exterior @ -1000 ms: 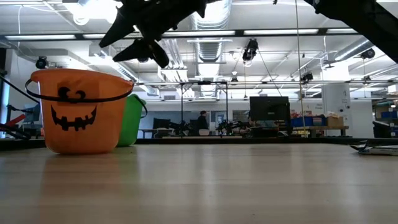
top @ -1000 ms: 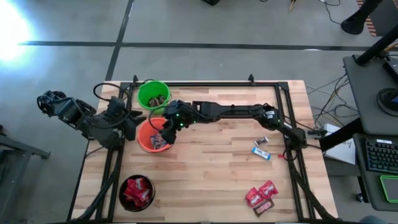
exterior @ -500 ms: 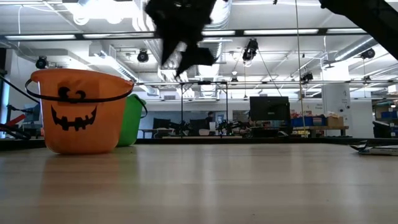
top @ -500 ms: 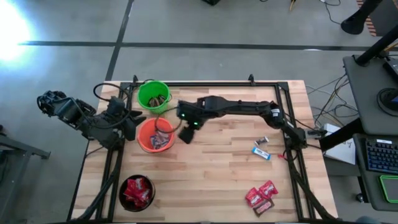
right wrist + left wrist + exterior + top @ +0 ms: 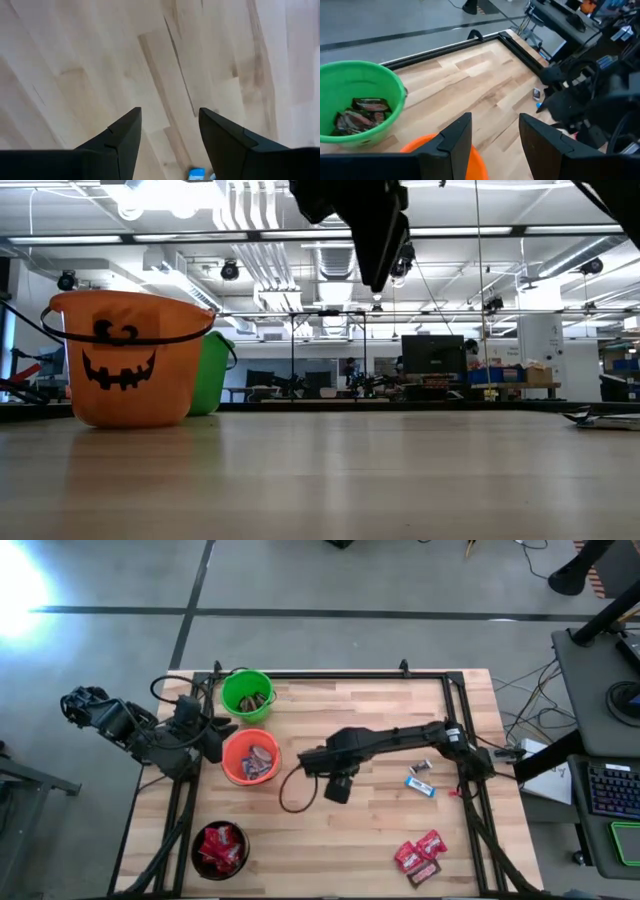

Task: Organize candy in baskets
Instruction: Put the white chocolate into the orange bucket

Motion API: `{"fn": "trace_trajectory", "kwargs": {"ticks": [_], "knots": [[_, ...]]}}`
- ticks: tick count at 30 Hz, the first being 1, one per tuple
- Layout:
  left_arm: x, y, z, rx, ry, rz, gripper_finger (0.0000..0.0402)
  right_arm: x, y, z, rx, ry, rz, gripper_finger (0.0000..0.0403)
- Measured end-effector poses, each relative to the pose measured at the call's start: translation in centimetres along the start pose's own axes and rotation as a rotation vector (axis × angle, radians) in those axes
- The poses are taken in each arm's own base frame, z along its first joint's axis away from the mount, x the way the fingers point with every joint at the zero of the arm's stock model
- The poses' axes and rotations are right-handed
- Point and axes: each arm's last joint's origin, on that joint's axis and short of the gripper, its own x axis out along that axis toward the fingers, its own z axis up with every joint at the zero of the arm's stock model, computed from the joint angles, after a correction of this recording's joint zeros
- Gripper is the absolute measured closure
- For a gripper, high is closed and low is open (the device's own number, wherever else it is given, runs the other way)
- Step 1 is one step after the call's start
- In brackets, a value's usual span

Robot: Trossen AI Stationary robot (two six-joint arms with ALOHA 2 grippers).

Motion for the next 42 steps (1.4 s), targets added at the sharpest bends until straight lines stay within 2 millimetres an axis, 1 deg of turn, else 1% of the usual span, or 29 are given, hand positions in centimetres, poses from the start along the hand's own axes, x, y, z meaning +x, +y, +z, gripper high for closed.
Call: {"fn": "trace_trajectory", "kwargs": {"ticks": [5, 10, 15, 22, 31, 39, 42], "knots": [[0.7, -1.1, -0.4, -0.010, 0.000, 0.000, 0.0255, -0.3, 1.2, -1.6, -0.040, 0.008, -0.013, 0.0213], [1.5, -2.3, -1.0, -0.007, 0.002, 0.003, 0.0255, -0.7, 1.8, -4.3, -0.041, 0.040, -0.027, 0.0213], [2.1, -3.4, -1.4, -0.019, -0.003, -0.005, 0.0255, -1.3, 1.7, -7.6, 0.004, 0.047, -0.059, 0.0213], [2.7, -4.6, -1.6, -0.062, -0.041, -0.026, 0.0255, -2.2, 0.5, -12.3, 0.091, 0.012, -0.047, 0.0213], [3.5, -6.0, -1.8, -0.117, -0.087, -0.051, 0.0255, -2.4, -1.6, -17.6, 0.163, 0.003, -0.028, 0.0213], [4.6, -7.4, -2.3, -0.146, -0.119, -0.055, 0.0255, -2.5, -3.2, -21.2, 0.190, 0.007, 0.011, 0.0213], [5.0, -8.0, -2.6, -0.156, -0.122, -0.060, 0.0255, -2.5, -3.8, -22.2, 0.200, 0.002, 0.020, 0.0213]]}}
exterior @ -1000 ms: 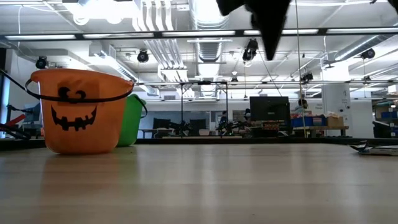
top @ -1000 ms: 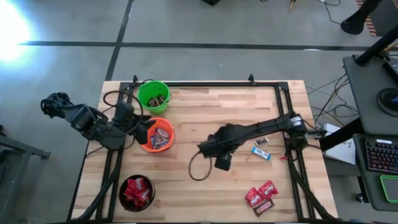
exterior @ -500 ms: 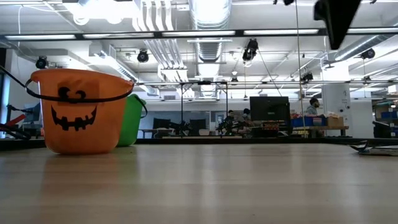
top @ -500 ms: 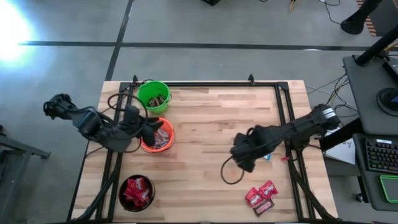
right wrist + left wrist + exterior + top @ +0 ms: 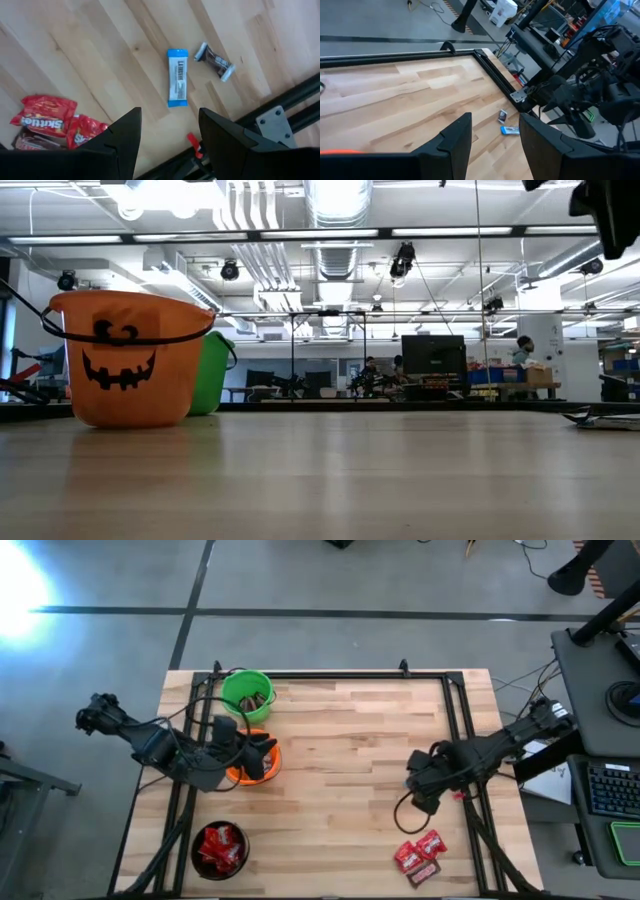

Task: Organize candy in baskets
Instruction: Put the white chocolate into the orange bucket

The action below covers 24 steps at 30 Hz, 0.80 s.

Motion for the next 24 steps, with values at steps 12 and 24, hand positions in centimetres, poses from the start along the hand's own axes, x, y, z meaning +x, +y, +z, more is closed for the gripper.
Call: {"fn": "trace_trajectory", "kwargs": {"ticks": [12, 24], "knots": [[1.2, -1.2, -1.3, -0.015, -0.005, -0.007, 0.0255, 3.2, -1.4, -1.6, -0.005, 0.105, -0.021, 0.0213], [1.3, -1.3, -1.4, -0.021, -0.005, -0.011, 0.0255, 8.4, -1.7, -2.2, -0.019, 0.114, -0.032, 0.0213]]}}
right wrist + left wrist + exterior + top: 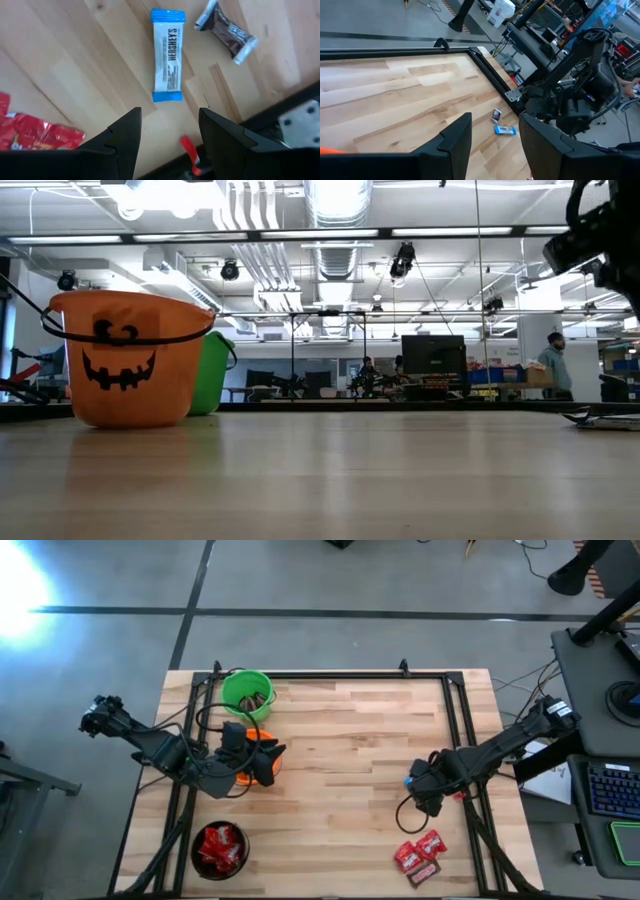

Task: Organize candy in baskets
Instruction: Put the white chocolate into the orange bucket

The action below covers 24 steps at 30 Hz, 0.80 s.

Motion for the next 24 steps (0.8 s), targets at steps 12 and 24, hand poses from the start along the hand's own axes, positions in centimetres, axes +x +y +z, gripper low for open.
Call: {"fn": "trace_trajectory", "kwargs": {"ticks": [12, 24], "knots": [[0.0, 0.0, 0.0, -0.004, 0.000, -0.003, 0.0255, 3.2, 0.0, 0.1, 0.010, -0.042, 0.046, 0.0213], [0.0, -0.1, 0.1, -0.015, -0.002, -0.011, 0.0255, 6.2, -0.7, -0.3, 0.054, -0.042, 0.049, 0.0213]]}}
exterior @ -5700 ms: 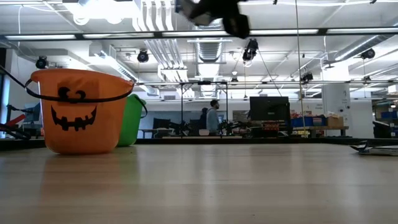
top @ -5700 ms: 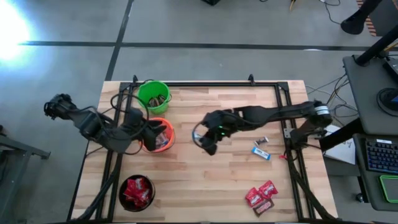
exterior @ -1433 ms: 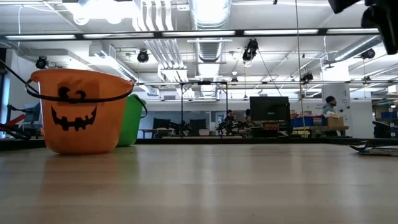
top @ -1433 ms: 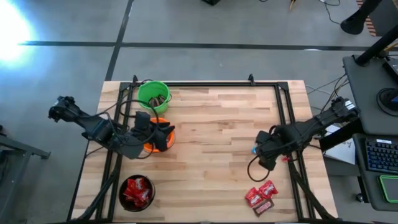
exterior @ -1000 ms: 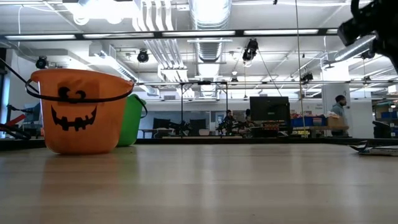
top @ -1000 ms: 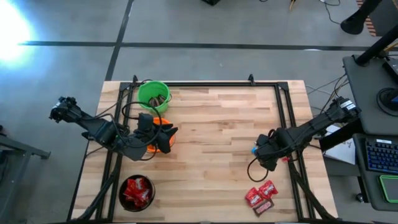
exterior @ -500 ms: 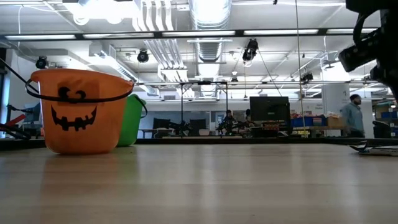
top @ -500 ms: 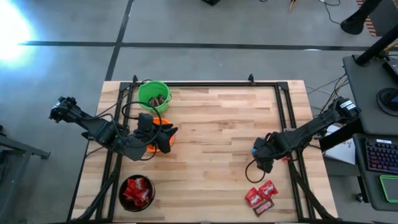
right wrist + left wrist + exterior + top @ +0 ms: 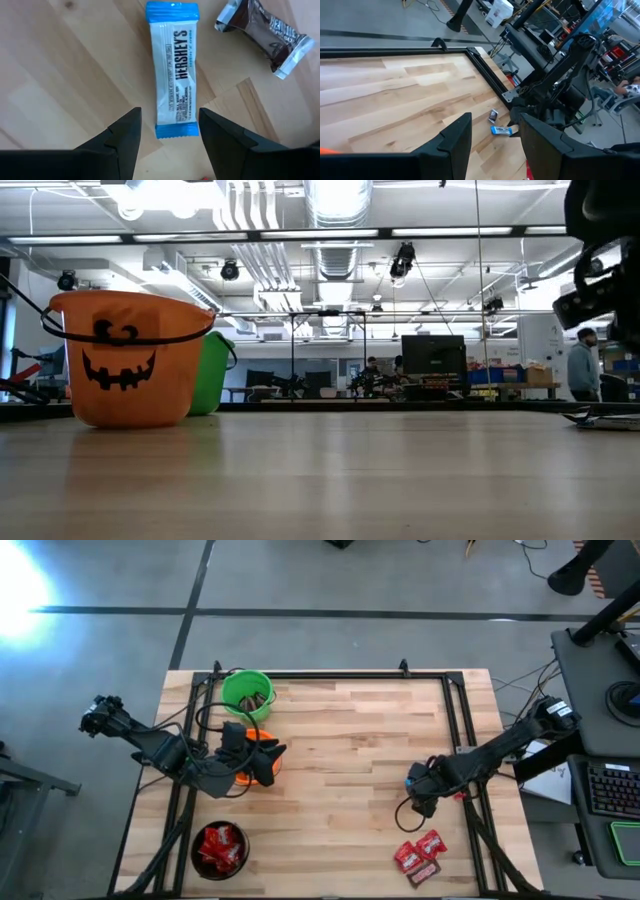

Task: Organize candy in baskets
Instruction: Put the white chocolate into the orange bucket

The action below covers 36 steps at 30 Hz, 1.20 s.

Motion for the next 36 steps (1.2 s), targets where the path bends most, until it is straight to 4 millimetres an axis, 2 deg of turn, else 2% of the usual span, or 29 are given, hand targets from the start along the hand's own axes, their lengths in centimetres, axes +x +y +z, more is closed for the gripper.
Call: {"fn": "trace_trajectory", "kwargs": {"ticks": [10, 22, 36], "knots": [[0.0, -0.1, 0.0, -0.008, 0.004, -0.008, 0.0255, 2.0, 0.0, 0.0, 0.019, -0.051, 0.084, 0.0213], [0.0, -0.1, 0.0, -0.010, 0.004, -0.009, 0.0255, 2.8, -0.5, -0.2, 0.067, -0.076, 0.069, 0.0221], [0.0, -0.1, 0.0, 0.009, 0.006, -0.010, 0.0255, 3.3, -1.2, -0.1, 0.143, -0.124, 0.019, 0.0324]]}}
